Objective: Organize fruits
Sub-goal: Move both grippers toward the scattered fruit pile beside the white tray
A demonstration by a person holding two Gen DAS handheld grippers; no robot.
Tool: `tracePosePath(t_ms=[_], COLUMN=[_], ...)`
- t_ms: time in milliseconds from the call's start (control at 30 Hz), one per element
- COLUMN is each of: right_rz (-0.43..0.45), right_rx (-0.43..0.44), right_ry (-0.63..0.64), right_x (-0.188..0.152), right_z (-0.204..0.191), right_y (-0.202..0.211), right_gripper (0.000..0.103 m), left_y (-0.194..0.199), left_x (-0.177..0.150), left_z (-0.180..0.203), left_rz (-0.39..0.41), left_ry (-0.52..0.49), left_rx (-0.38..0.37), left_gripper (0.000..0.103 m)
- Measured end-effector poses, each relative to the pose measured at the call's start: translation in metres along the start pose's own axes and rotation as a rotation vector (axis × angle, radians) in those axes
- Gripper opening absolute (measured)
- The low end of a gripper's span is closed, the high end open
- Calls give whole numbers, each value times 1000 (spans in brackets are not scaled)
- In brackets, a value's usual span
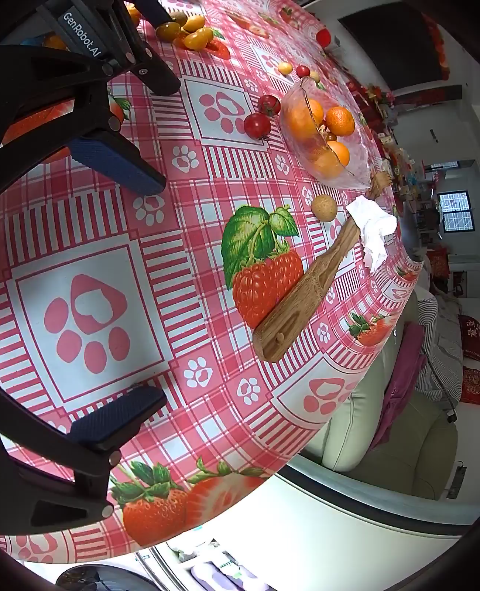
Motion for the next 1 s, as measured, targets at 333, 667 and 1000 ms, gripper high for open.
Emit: tracePosePath(t_ms=[333,667,1000], right_rz=[-6,-25,-33], right_rx=[-8,12,235], right_ry=[-10,43,113], right_x=[-6,-20,-73], right_z=[3,0,-40], right_y=[3,22,88], right_gripper=[103,103,103], left_y=[14,79,107], left_x=[-5,-17,-83], left_z=[-21,-60,-99], left_rz=[-80,45,-39], left_ry=[69,115,61], left_rx=[12,-102,27], left_gripper=[103,103,103])
Point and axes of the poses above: each gripper's, at about its wrist camera, not at the fingertips, and y roughly against the way its jaws point, z to its right, x to its top, the point moved 7 cm from there along -y, roughly the way its jaws point, and after that the axes turned 8 degrees about -x, right-handed, at the moved point
